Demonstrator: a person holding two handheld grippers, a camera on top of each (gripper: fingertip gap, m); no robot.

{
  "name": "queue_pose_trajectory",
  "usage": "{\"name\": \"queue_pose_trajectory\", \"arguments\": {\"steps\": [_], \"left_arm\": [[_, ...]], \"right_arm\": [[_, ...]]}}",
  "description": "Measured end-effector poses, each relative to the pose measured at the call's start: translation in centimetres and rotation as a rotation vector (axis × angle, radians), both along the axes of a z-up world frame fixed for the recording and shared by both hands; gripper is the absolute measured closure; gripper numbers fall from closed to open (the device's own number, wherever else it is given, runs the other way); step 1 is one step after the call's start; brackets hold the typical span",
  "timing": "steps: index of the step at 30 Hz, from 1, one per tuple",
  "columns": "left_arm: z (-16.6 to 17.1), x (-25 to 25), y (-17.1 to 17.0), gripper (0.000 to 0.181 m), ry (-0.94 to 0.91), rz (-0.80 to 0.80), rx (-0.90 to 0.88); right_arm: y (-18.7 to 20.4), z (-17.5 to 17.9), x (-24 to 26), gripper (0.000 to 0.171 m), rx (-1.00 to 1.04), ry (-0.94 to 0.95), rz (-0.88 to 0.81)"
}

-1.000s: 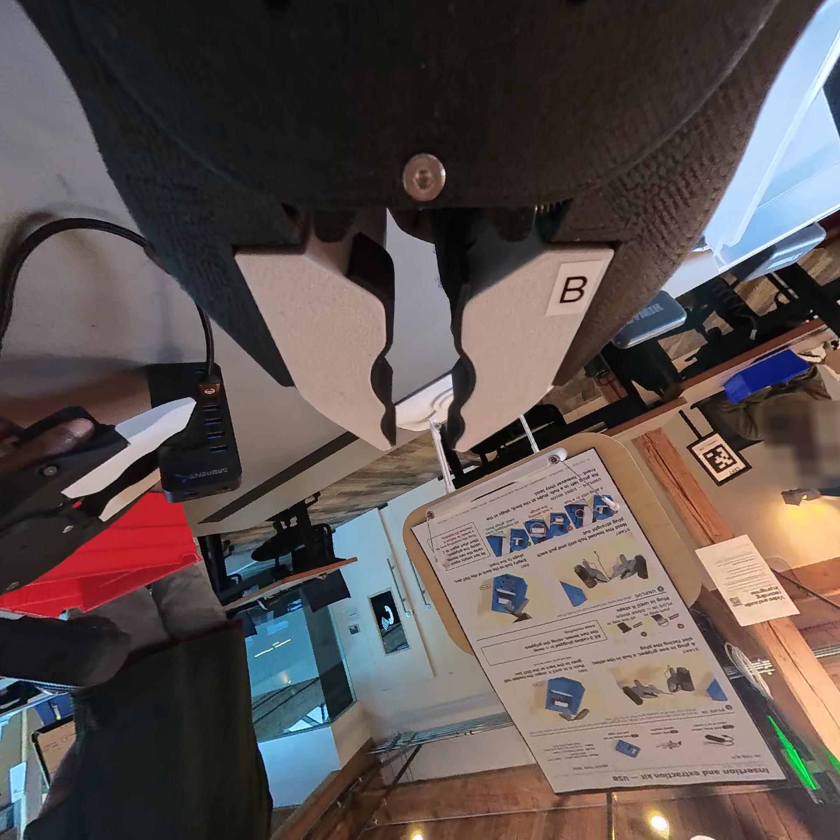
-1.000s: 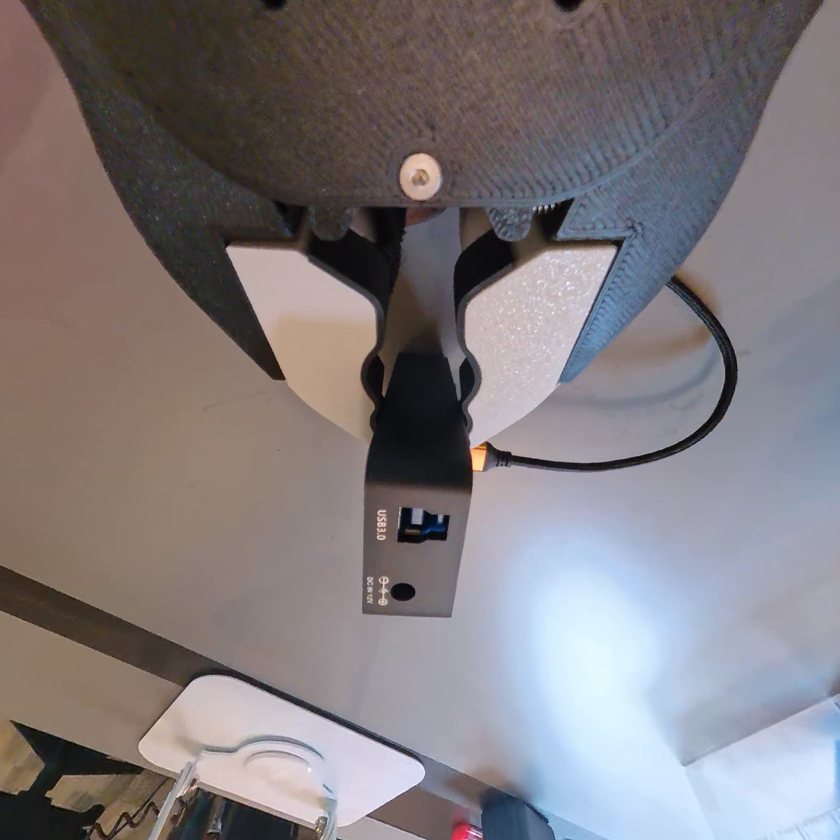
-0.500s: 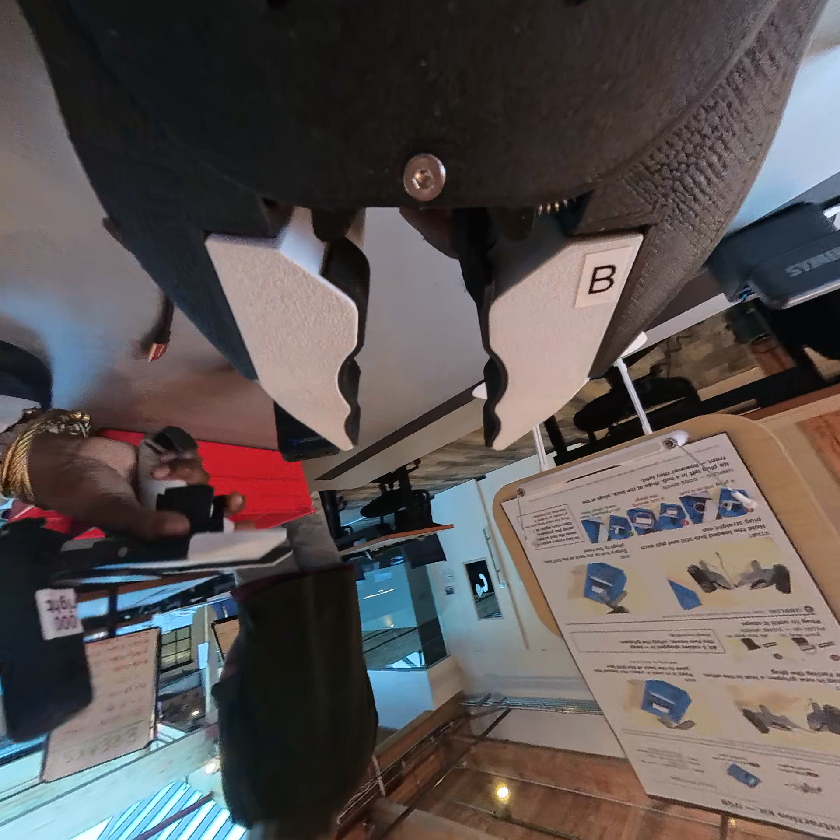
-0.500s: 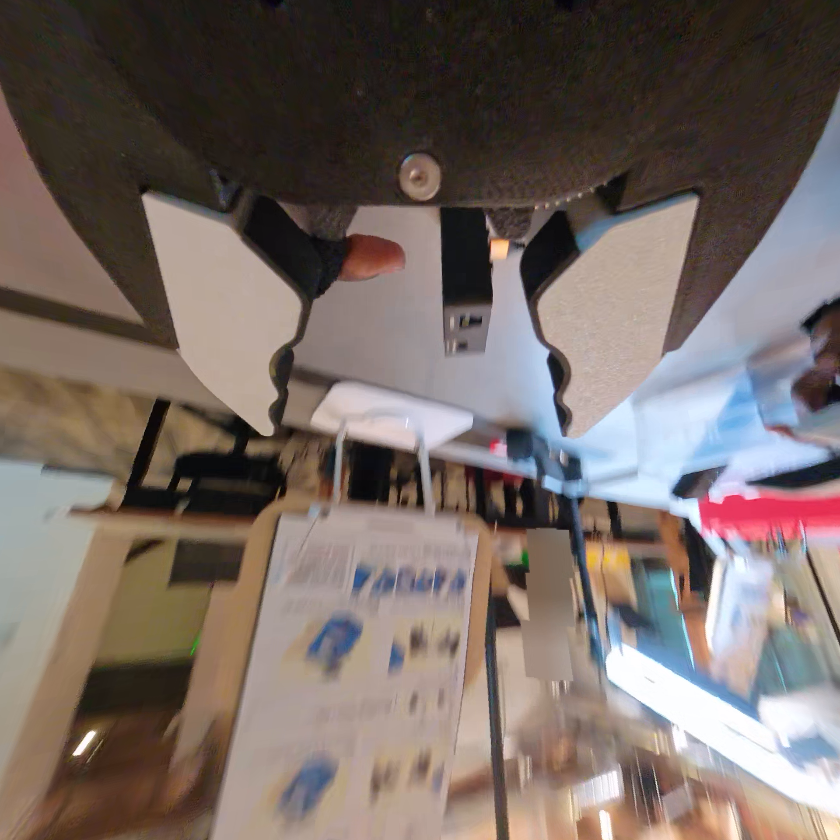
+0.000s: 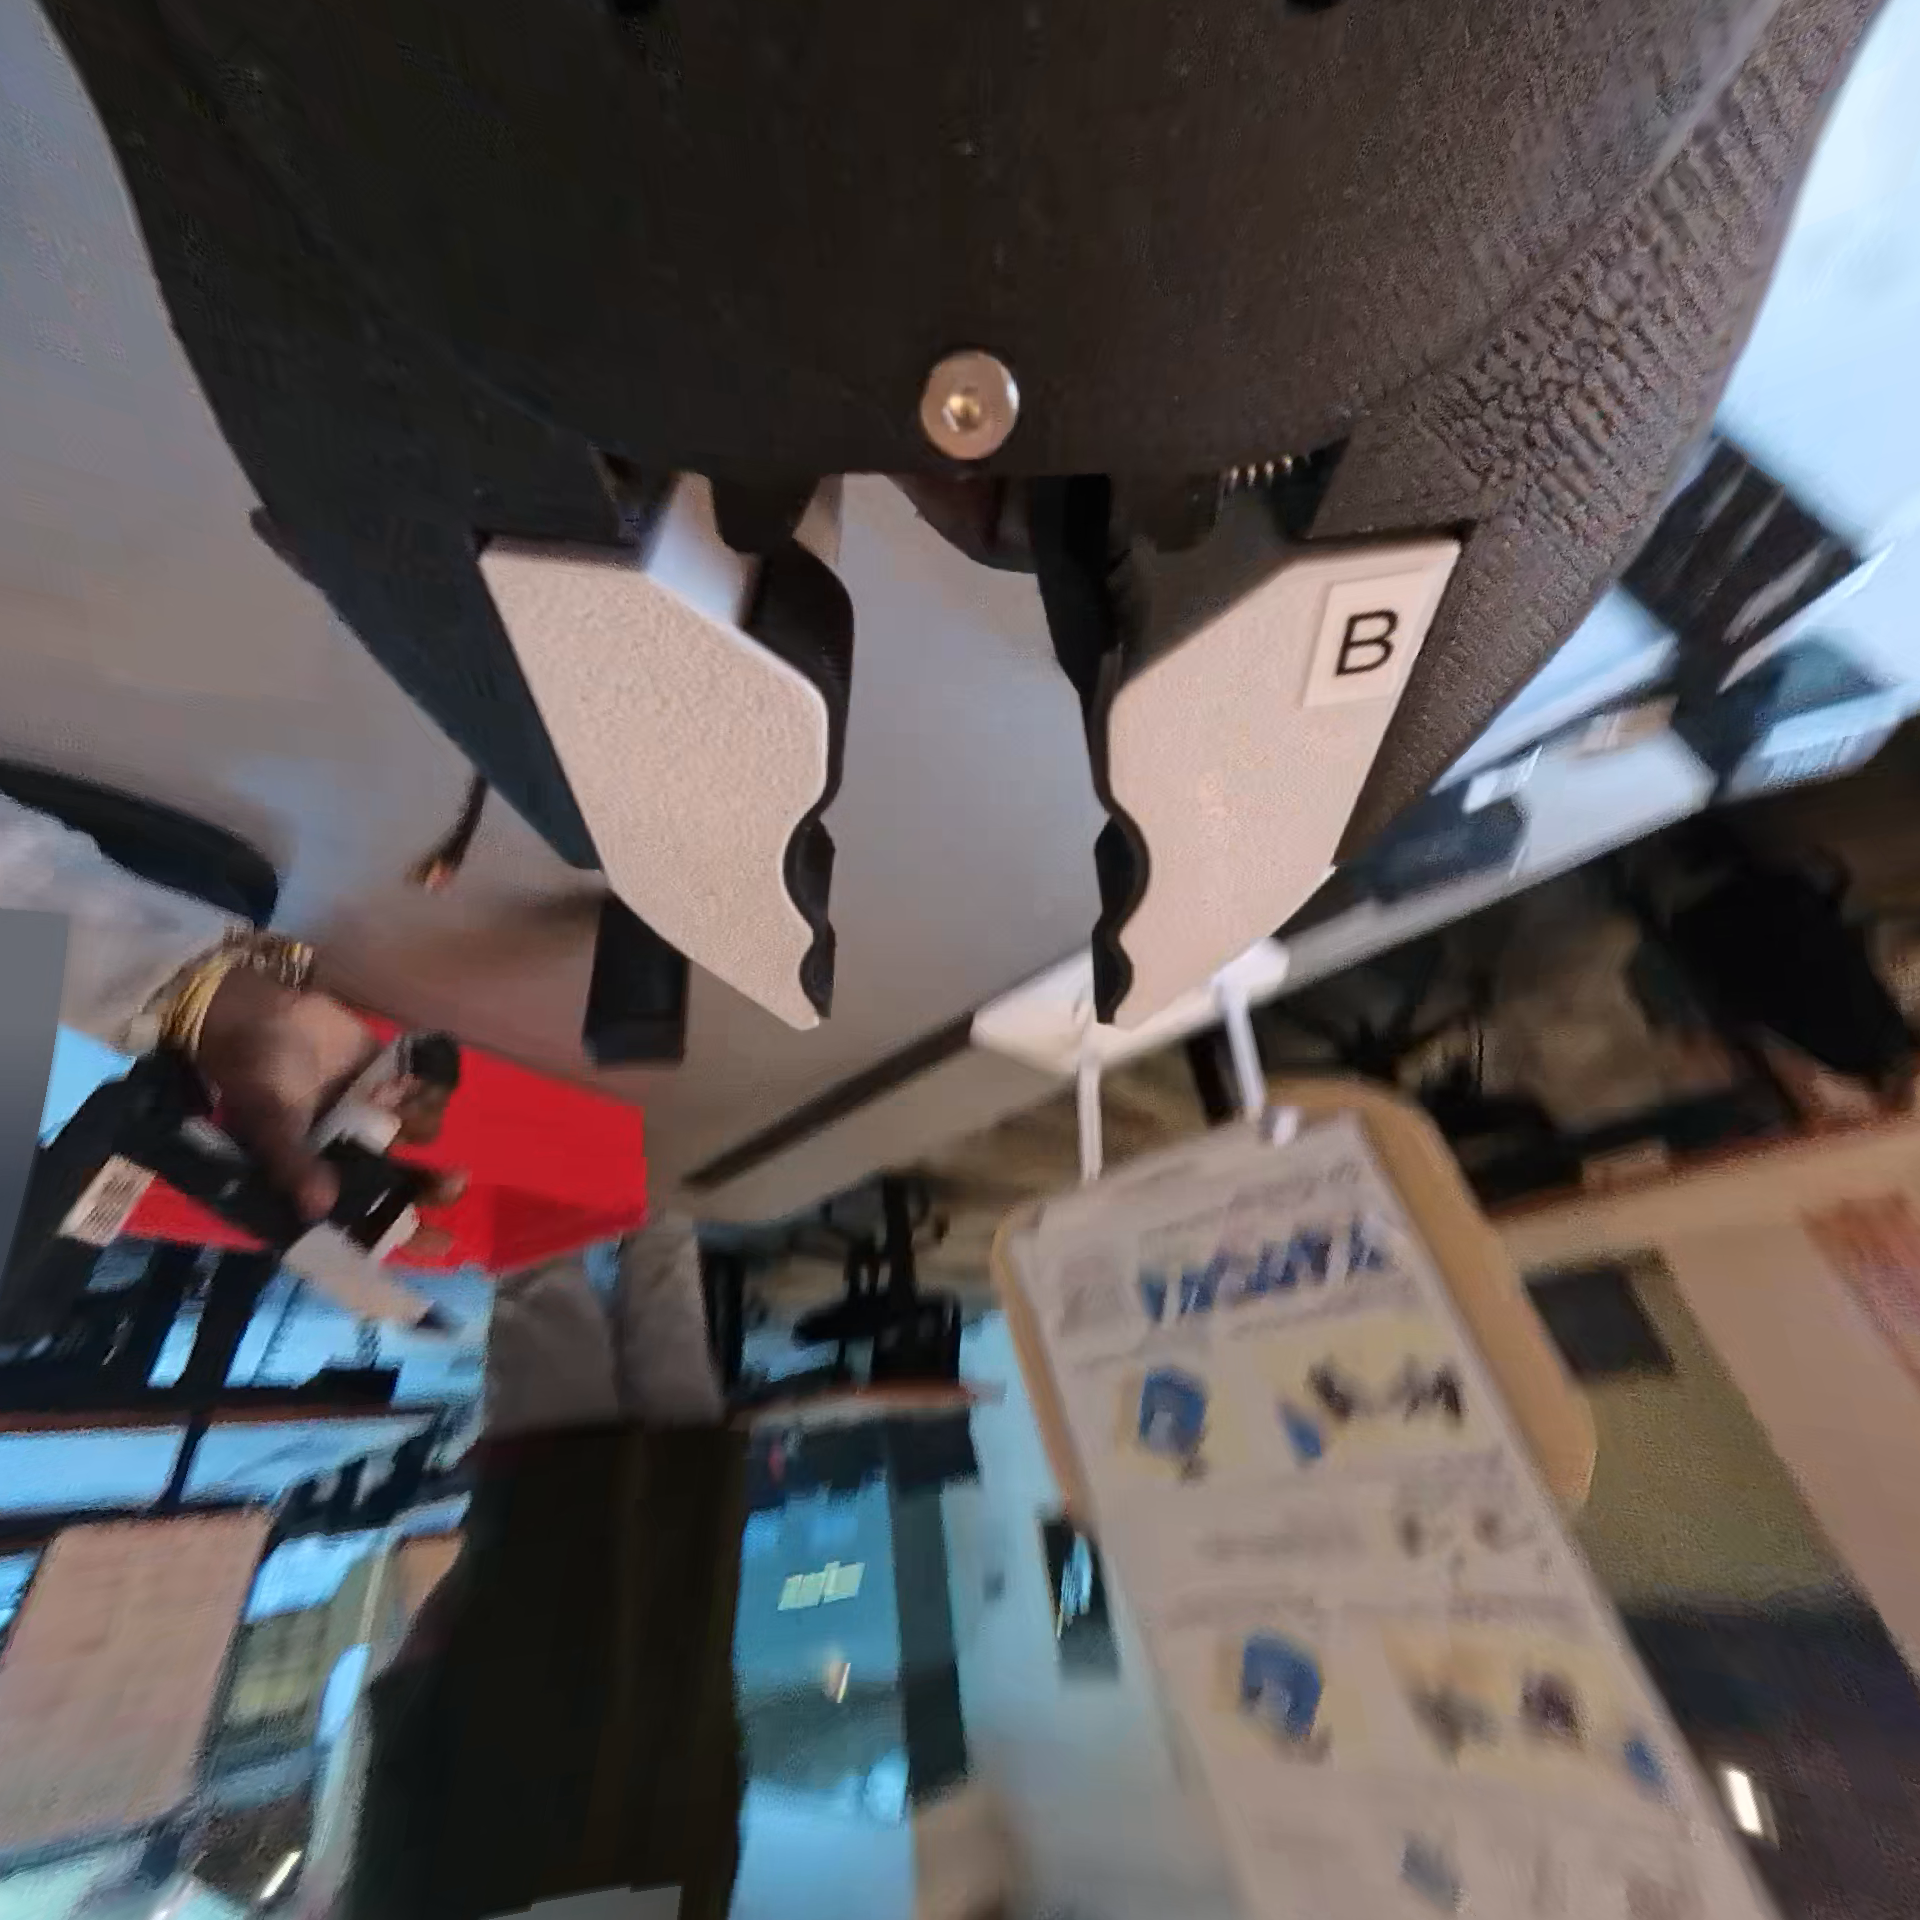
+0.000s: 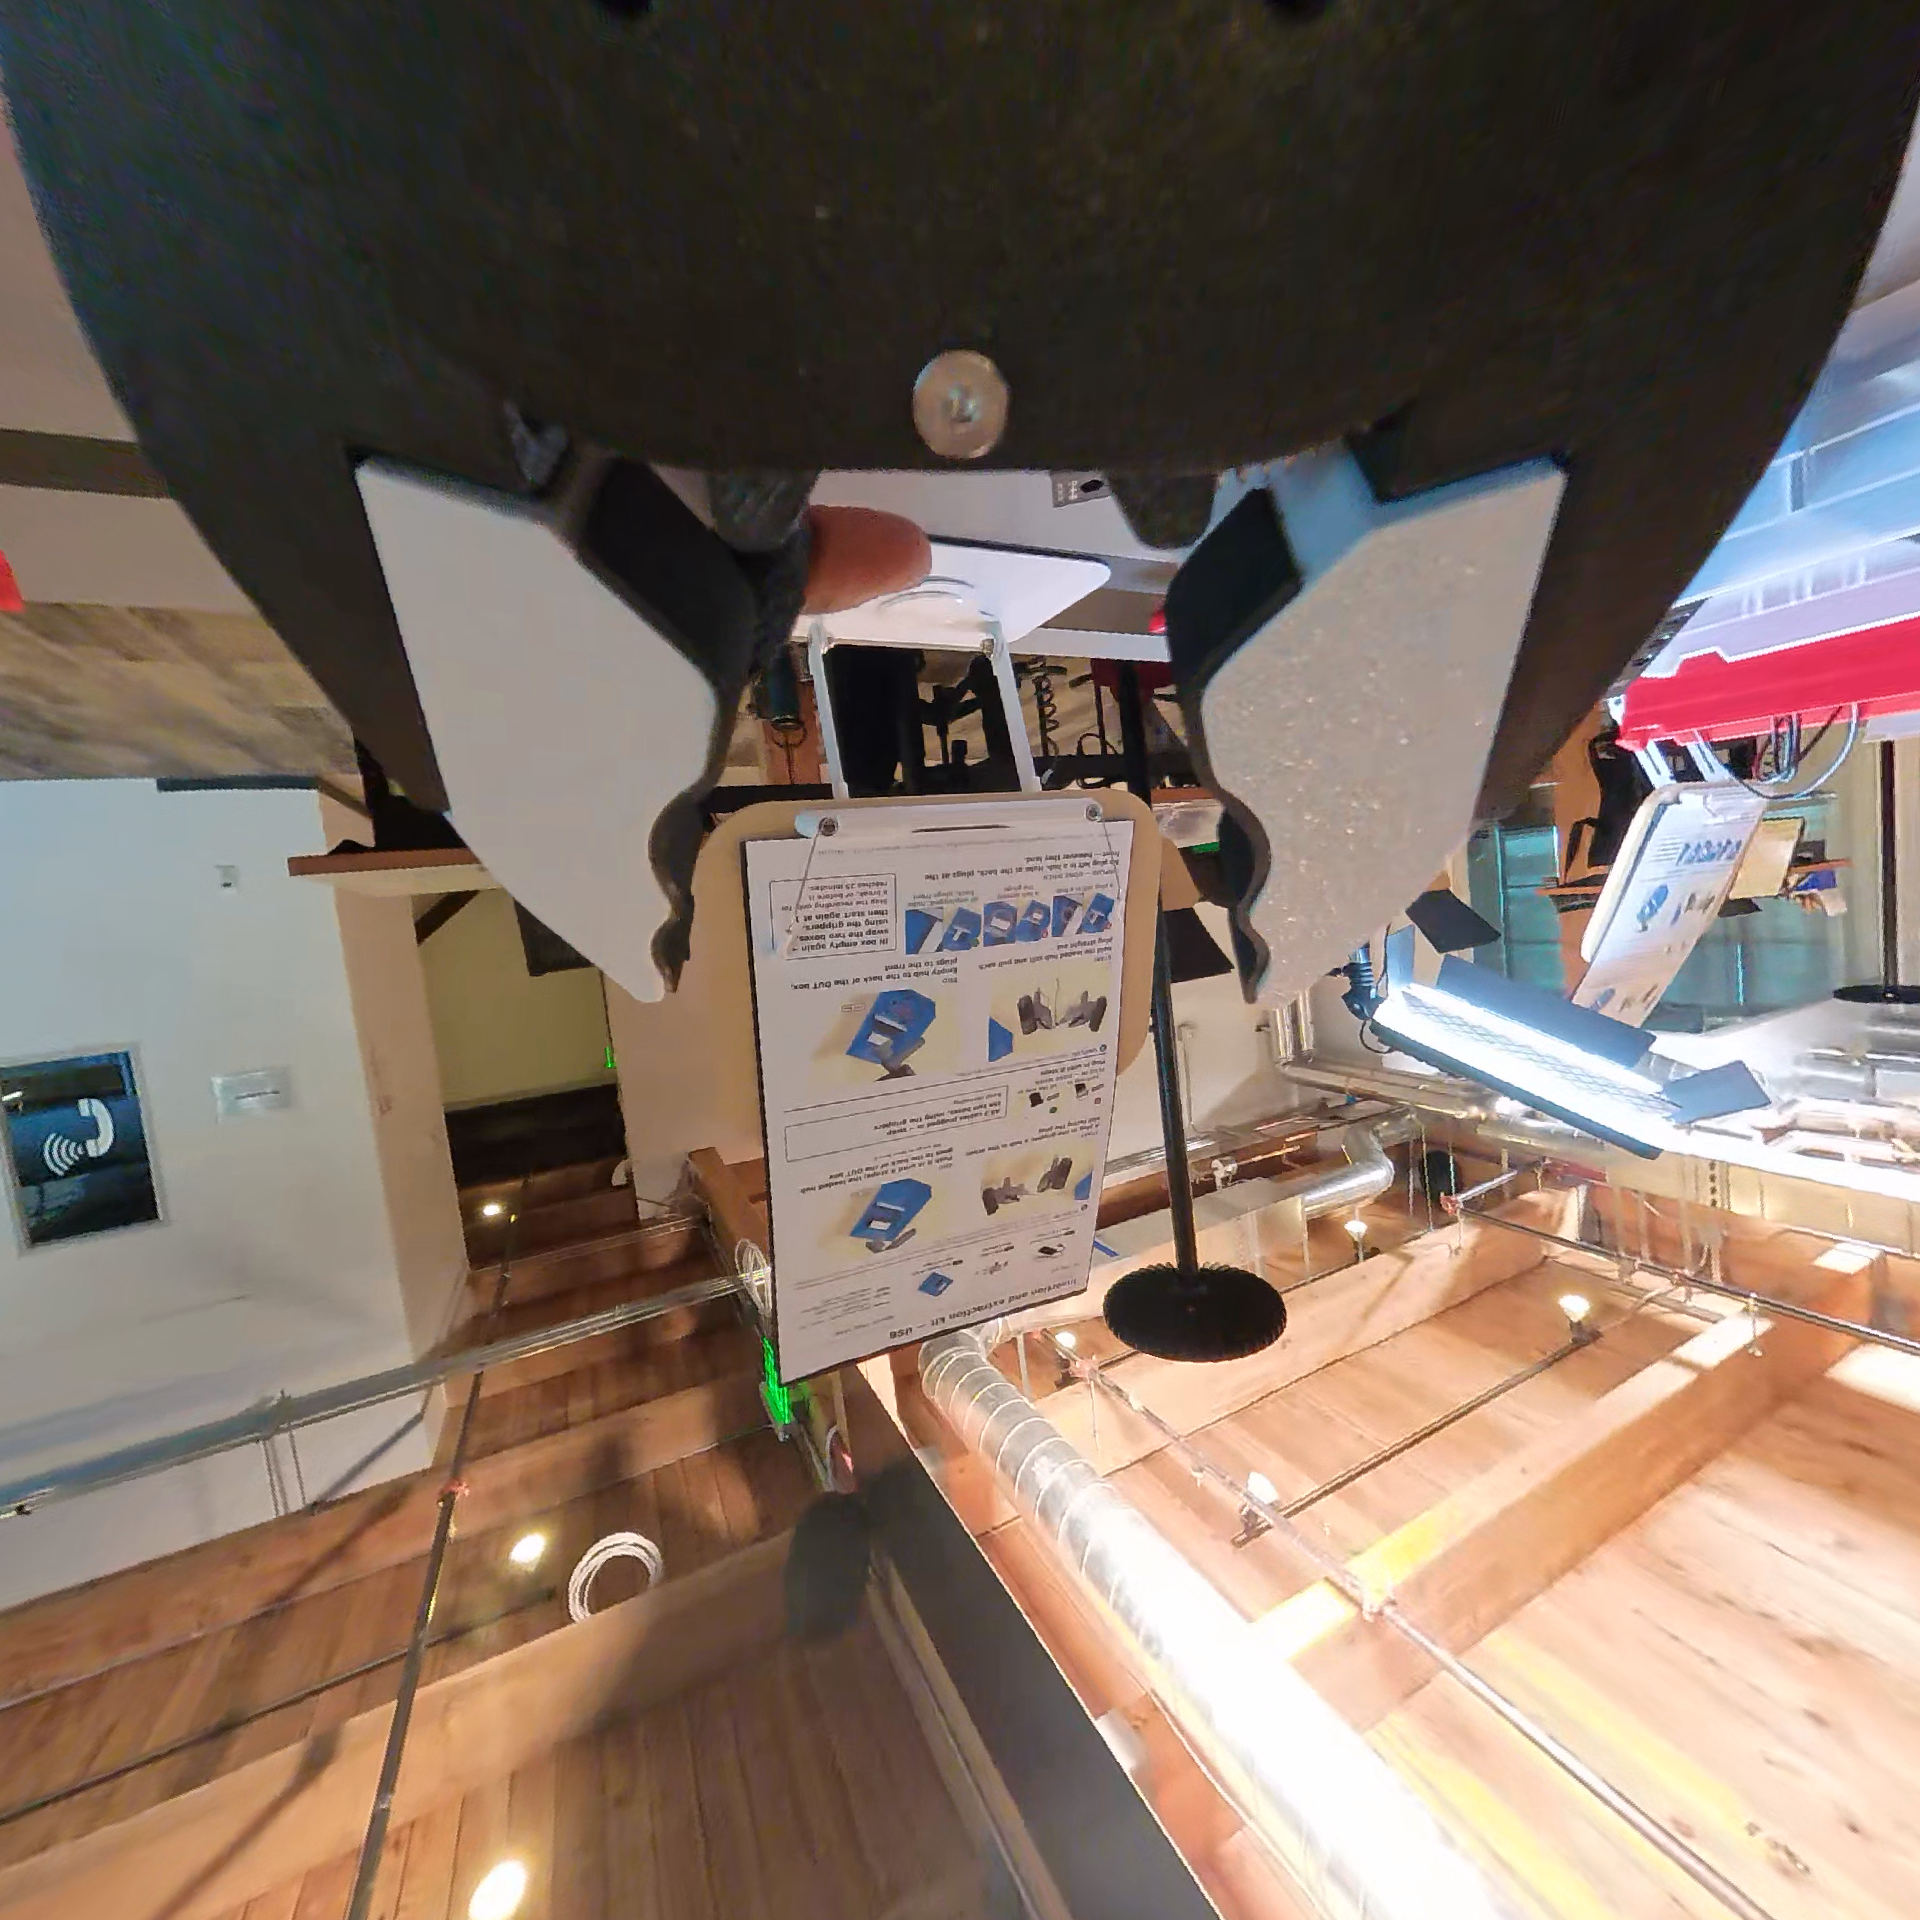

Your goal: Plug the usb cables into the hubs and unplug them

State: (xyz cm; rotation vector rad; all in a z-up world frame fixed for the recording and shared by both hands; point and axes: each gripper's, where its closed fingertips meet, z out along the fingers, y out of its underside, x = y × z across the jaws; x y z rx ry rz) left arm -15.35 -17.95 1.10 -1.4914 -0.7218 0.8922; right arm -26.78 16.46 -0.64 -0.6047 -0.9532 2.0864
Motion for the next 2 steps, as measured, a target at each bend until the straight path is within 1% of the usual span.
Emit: {"name": "queue_pose_trajectory", "arguments": {"steps": [1,2], "left_arm": [[-1.0,0.4,-2.6,0.132,-0.095,0.043,-0.019],[-2.6,0.5,-5.6,0.133,-0.201,0.138,-0.042]], "right_arm": [[-0.1,0.0,0.0,0.073,0.003,0.001,0.003],[-0.2,0.0,0.1,0.073,0.009,0.006,0.002]]}}
